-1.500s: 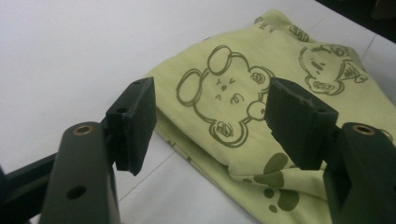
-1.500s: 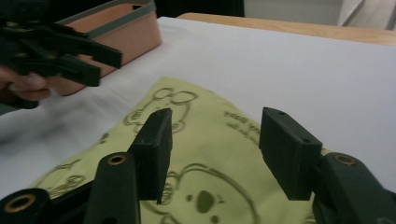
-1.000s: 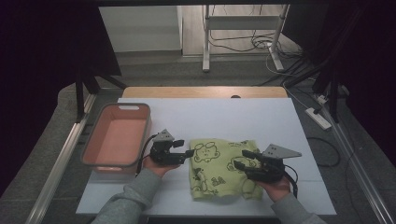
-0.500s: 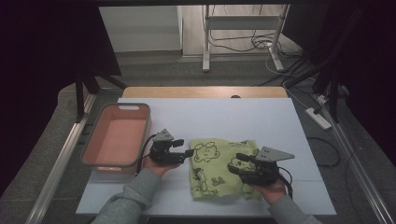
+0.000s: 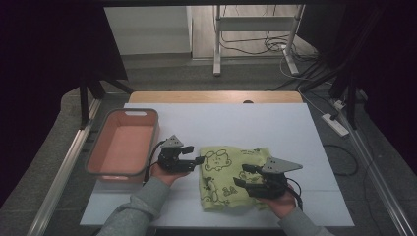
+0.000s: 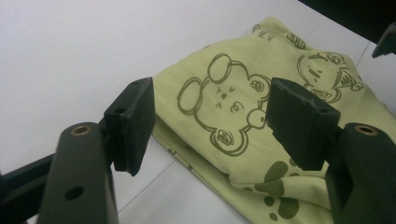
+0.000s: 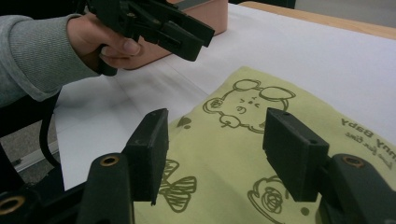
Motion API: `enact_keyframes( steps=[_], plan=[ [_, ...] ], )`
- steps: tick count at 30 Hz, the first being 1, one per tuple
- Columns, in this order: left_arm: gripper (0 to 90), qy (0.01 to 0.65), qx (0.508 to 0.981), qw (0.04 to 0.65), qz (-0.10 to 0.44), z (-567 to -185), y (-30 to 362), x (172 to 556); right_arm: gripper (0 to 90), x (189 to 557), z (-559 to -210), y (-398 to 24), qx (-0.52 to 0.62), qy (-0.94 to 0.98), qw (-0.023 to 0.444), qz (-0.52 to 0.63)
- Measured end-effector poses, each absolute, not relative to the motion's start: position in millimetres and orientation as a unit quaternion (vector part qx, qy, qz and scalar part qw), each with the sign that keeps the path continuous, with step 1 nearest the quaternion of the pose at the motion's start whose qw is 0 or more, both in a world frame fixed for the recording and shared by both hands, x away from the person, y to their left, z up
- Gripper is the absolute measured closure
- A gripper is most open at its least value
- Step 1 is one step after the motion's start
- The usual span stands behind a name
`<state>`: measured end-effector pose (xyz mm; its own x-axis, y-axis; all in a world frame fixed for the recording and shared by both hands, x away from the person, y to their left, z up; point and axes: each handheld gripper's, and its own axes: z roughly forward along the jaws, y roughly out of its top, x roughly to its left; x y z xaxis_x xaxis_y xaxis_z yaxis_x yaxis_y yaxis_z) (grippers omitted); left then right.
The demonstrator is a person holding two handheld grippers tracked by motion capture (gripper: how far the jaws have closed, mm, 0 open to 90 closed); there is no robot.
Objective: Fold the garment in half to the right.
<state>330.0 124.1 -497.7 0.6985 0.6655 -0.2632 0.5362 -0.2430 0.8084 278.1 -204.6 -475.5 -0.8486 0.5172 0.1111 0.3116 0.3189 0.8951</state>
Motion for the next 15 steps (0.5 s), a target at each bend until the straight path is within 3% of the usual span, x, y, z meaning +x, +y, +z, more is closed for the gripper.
enact_keyframes(
  steps=[15],
  plan=[
    [33.2,0.392,0.787,0.473,0.060,-502.1,112.2,348.5,41.3,276.6,-479.7,-192.9,0.247,0.813,0.086,0.520]
  ],
)
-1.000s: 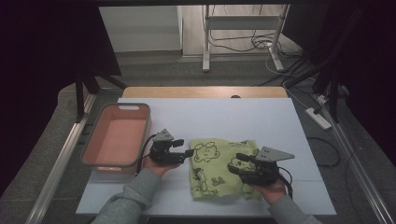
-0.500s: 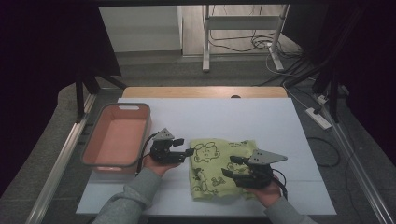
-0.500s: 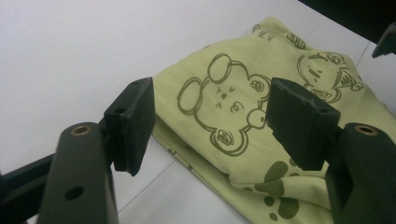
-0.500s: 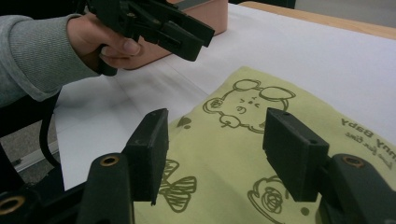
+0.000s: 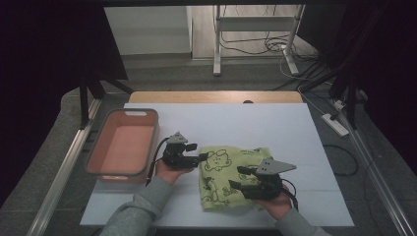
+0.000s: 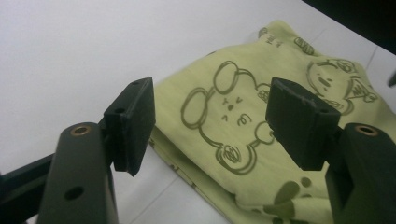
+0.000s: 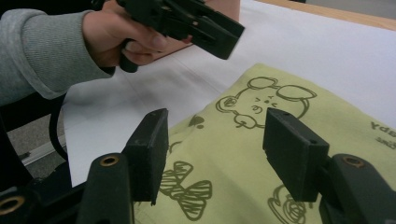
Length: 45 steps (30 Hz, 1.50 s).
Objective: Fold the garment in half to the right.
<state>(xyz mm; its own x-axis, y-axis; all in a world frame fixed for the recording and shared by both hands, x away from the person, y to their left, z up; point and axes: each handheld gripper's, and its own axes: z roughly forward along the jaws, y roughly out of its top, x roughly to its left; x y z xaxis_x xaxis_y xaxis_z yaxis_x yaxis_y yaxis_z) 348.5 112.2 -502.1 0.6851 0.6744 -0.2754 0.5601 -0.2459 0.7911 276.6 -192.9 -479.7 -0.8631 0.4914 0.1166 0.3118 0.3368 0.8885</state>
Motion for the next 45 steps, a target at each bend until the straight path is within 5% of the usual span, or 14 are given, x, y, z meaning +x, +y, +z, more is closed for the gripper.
enact_keyframes(
  steps=[21,37,39,41,45],
  plan=[
    [35.7,0.429,0.796,0.425,0.045,-535.9,100.2,392.2,40.6,274.8,-482.3,-186.2,0.240,0.819,0.080,0.515],
    [75.7,0.410,0.810,0.419,0.002,-542.5,104.3,394.8,39.2,266.4,-492.6,-137.6,0.211,0.845,0.043,0.489],
    [70.3,0.412,0.811,0.415,0.018,-541.2,103.5,393.7,39.2,265.5,-494.1,-134.3,0.210,0.847,0.040,0.487],
    [54.1,0.418,0.809,0.413,0.038,-539.6,103.0,393.7,39.2,265.0,-495.2,-133.7,0.209,0.849,0.039,0.484],
    [41.9,0.413,0.812,0.406,0.071,-538.7,100.2,394.4,39.3,266.2,-495.6,-135.9,0.213,0.846,0.037,0.487]
  ],
)
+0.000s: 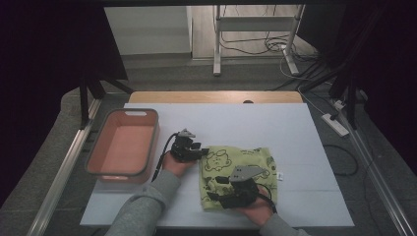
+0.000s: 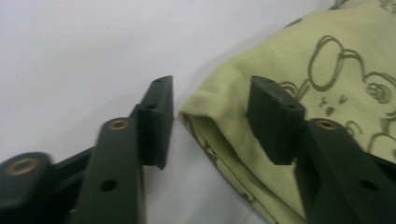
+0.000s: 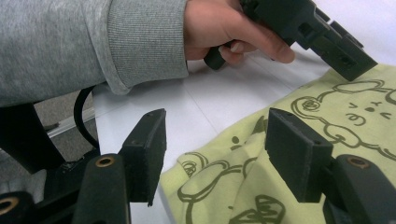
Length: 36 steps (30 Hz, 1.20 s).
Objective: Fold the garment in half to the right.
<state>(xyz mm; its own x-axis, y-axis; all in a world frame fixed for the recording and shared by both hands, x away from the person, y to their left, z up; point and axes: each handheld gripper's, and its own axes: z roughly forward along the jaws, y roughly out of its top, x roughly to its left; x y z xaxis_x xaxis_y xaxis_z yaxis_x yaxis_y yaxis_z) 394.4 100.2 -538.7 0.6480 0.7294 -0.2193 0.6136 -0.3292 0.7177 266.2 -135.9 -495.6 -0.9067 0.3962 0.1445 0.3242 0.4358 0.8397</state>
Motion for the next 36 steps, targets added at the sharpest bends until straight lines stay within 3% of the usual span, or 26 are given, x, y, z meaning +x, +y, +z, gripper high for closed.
enact_keyframes(
  steps=[7,11,15,18,36],
  plan=[
    [38.7,0.403,0.817,0.409,0.052,-543.5,94.8,402.8,39.3,266.2,-496.0,-137.0,0.214,0.846,0.036,0.487],
    [49.4,0.391,0.822,0.411,0.038,-543.8,93.9,402.3,39.3,265.8,-496.0,-137.5,0.215,0.846,0.036,0.486],
    [69.6,0.385,0.827,0.409,0.016,-543.7,94.8,401.1,39.2,264.9,-496.8,-135.6,0.219,0.849,0.033,0.481],
    [75.8,0.386,0.828,0.407,0.010,-542.4,94.3,399.9,39.0,264.5,-499.2,-132.4,0.221,0.853,0.028,0.473],
    [77.2,0.388,0.825,0.412,0.007,-539.3,97.2,397.2,26.5,257.0,-528.2,-101.2,0.245,0.892,0.037,0.379]
  ],
)
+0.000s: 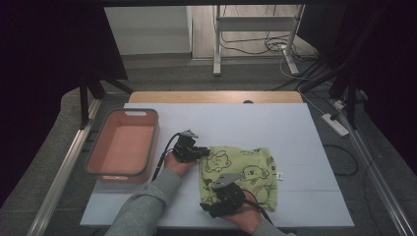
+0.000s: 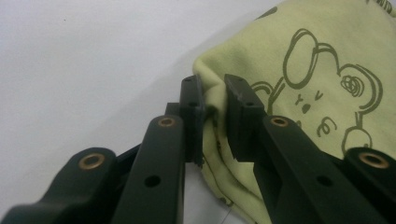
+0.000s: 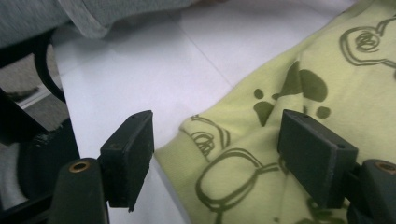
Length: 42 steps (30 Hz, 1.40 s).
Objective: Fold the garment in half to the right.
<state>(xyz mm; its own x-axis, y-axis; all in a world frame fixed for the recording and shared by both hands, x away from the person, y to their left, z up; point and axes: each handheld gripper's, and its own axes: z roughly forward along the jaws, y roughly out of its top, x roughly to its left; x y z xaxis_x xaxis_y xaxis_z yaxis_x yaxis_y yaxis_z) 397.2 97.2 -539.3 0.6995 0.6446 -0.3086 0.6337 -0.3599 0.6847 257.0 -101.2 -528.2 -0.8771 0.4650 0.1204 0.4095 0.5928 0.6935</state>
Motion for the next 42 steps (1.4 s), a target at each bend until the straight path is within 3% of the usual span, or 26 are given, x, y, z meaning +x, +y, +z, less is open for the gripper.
enact_keyframes(
  steps=[9,16,21,25,37,42],
  plan=[
    [76.9,0.388,0.824,0.412,0.007,-539.5,97.3,396.9,27.5,245.6,-532.2,-92.7,0.240,0.898,0.091,0.358],
    [77.0,0.388,0.823,0.414,0.004,-538.9,98.2,396.3,44.2,242.0,-531.5,-94.2,0.241,0.898,0.120,0.348],
    [78.0,0.389,0.823,0.415,0.000,-538.8,98.3,396.4,66.1,244.3,-529.5,-100.8,0.254,0.892,0.115,0.356],
    [78.4,0.391,0.821,0.417,-0.003,-538.7,99.1,396.7,72.7,245.8,-528.6,-103.1,0.253,0.892,0.113,0.358],
    [80.5,0.397,0.802,0.446,-0.026,-527.8,104.9,393.6,75.7,251.3,-517.0,-125.8,0.274,0.859,0.059,0.429],
    [80.9,0.397,0.793,0.462,-0.032,-521.5,108.0,391.8,75.8,248.6,-509.4,-130.9,0.268,0.848,0.062,0.453]
  ],
)
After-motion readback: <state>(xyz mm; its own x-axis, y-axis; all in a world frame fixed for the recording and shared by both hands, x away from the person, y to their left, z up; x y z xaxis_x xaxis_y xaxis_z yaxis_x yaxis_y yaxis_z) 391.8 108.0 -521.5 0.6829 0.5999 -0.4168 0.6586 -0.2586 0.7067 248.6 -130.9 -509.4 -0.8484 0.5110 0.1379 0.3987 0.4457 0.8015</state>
